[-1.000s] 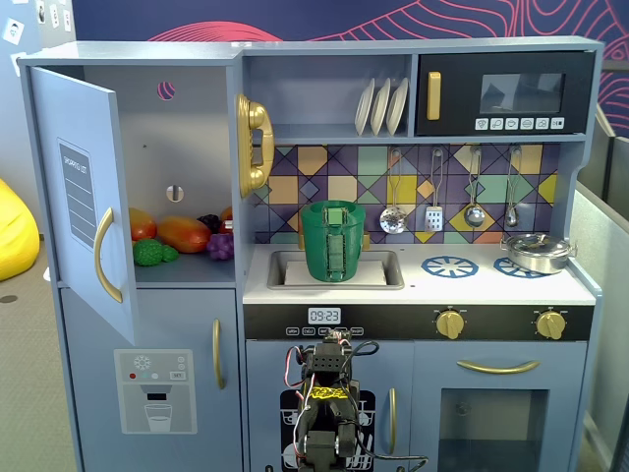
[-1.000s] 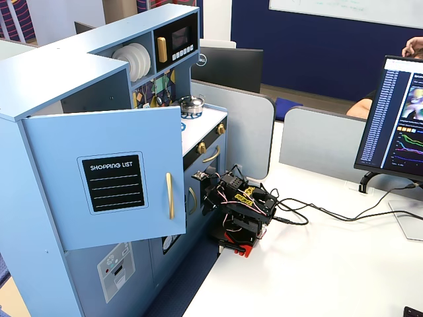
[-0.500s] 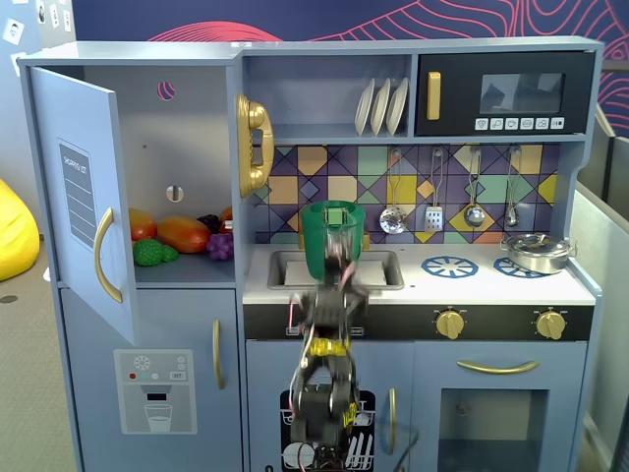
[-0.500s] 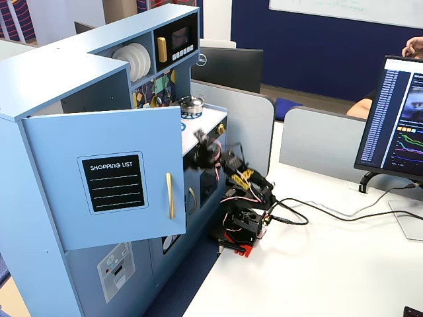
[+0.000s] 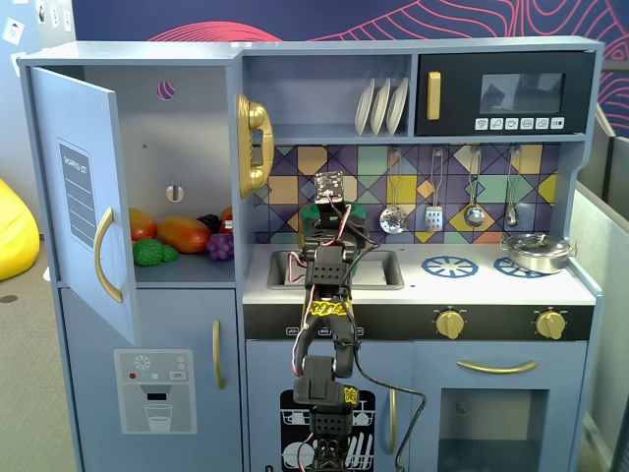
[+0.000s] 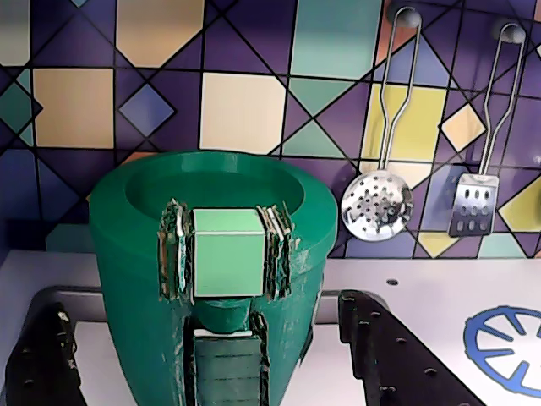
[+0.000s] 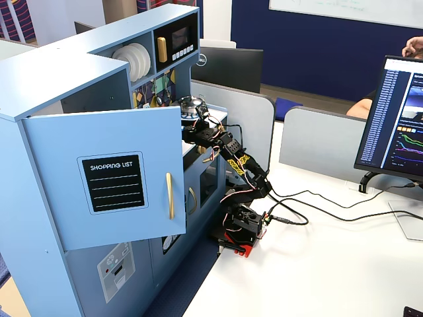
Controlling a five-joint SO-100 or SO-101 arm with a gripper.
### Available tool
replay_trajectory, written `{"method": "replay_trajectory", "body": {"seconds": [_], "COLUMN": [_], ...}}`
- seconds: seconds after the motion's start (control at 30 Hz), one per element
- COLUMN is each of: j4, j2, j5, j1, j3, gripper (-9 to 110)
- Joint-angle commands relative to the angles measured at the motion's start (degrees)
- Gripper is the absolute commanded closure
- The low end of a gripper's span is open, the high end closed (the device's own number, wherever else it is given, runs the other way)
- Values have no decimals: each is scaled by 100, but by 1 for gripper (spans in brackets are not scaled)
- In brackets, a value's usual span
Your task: Take off the lid from the green recipient and place it on the counter
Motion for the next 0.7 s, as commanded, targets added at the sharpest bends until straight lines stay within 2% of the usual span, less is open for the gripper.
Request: {"method": "replay_trajectory", "body": {"seconds": [0.0, 0.67], "j4": [-246, -439], "j2": [-220, -1696], "j5": [-35, -79], "j1": [-97, -255], "j3": [-483, -1652], "gripper": [66, 68]}}
